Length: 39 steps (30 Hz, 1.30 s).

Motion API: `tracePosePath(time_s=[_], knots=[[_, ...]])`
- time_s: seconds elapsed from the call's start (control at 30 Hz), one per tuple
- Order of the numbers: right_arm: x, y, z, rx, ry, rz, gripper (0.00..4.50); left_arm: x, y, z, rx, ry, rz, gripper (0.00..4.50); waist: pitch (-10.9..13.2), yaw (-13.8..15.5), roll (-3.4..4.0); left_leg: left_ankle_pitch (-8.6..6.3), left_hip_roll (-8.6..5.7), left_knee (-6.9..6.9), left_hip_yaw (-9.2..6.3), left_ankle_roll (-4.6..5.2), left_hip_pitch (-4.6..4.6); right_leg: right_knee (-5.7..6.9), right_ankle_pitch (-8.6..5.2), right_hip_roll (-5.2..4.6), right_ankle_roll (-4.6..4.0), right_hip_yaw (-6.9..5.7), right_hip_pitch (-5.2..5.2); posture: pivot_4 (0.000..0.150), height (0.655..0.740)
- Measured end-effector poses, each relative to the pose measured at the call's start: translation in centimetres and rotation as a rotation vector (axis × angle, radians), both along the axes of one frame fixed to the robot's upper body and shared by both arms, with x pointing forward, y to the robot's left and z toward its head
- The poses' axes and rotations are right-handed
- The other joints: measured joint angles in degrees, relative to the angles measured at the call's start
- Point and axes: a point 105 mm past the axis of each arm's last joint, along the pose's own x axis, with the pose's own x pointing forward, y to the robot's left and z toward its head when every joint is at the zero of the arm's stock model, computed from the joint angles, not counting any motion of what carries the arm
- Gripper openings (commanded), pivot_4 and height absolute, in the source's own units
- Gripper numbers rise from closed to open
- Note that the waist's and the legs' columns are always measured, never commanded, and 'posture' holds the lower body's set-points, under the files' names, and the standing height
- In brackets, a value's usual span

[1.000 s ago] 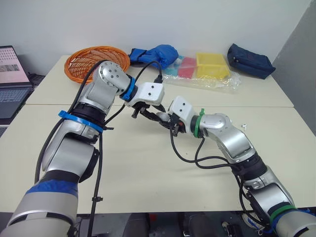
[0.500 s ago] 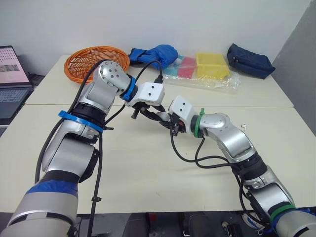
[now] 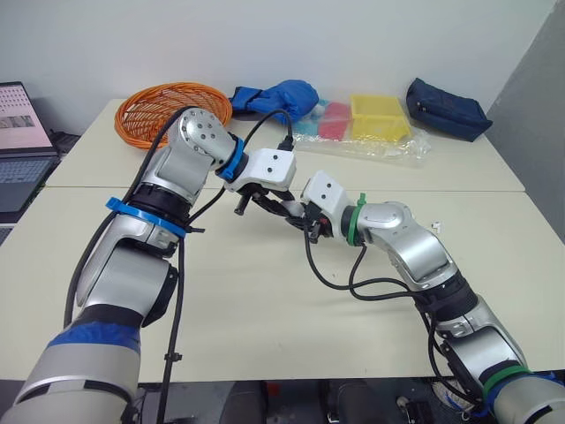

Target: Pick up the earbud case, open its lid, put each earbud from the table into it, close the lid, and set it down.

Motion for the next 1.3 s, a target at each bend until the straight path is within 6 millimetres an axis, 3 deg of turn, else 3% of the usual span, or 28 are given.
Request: tracePosePath(time_s=[0.3, 0.4, 0.53, 0.6, 0.73, 0.9, 1.1, 1.3], knots=[[-0.3, -0.6, 0.8, 0.013, 0.004, 0.009, 4.4, 0.0, 0.9, -1.9, -0.084, 0.106, 0.087, 0.77, 0.0, 0.0, 0.0, 0.0, 0.0, 0.02, -0.01, 0.0, -0.01, 0.01, 0.03, -0.01, -0.05, -0.01, 0.0, 0.15, 0.74], [-1.4, -2.1, 1.5, 0.008, 0.015, 0.042, 4.46, 0.0, 1.3, -1.8, -0.198, 0.153, 0.139, 0.77, 0.0, 0.0, 0.0, 0.0, -0.01, 0.01, -0.01, 0.0, -0.01, -0.01, 0.03, -0.03, -0.05, 0.0, 0.01, 0.15, 0.74], [-3.4, -5.6, 3.3, 0.017, 0.028, 0.063, 4.46, 0.8, 2.7, -2.5, -0.563, 0.299, 0.338, 0.77, 0.0, 0.1, 0.0, 0.0, 0.0, 0.03, -0.08, 0.0, -0.01, 0.01, 0.05, -0.07, -0.08, -0.04, 0.03, 0.15, 0.74], [-4.0, -6.4, 4.3, 0.018, 0.005, 0.082, 4.46, 1.3, 3.0, -2.8, -0.7, 0.334, 0.43, 0.77, 0.0, 0.0, 0.0, 0.0, 0.01, 0.05, -0.13, 0.0, 0.01, 0.03, 0.01, -0.06, 0.02, -0.04, 0.05, 0.15, 0.74], [-4.4, -7.7, 4.9, -0.04, -0.032, 0.111, 4.46, 0.0, 2.9, -3.4, -0.963, 0.262, 0.457, 0.77, 0.0, -0.1, 0.03, 0.0, 0.03, 0.0, -0.02, 0.0, 0.37, 0.01, 0.14, -0.1, -0.18, 0.1, 0.31, 0.15, 0.74], [-4.1, -6.1, 5.8, -0.002, -0.123, 0.174, 4.46, -2.5, 3.3, -7.3, -1.088, 0.335, 0.585, 0.77, 0.0, -0.1, 0.03, 0.0, 0.09, 0.0, -0.03, -0.01, 0.48, 0.1, 0.08, -0.01, -0.08, 0.14, 0.36, 0.15, 0.74], [-3.0, -5.0, 6.2, 0.033, -0.151, 0.211, 4.46, -4.7, 2.0, -4.8, -1.187, 0.295, 0.491, 0.77, 0.0, 0.3, 0.03, 0.04, 0.01, 0.06, 0.11, 0.0, 0.61, 0.02, 0.24, -0.04, 0.08, 0.17, 0.5, 0.15, 0.74], [-1.8, -5.1, 5.1, -0.022, -0.121, 0.216, 4.46, -6.0, 1.5, -5.3, -1.174, 0.229, 0.394, 0.77, 0.0, 0.2, 0.03, 0.04, 0.0, 0.03, 0.21, 0.0, 0.57, -0.06, 0.34, -0.06, 0.0, 0.23, 0.44, 0.15, 0.74]])
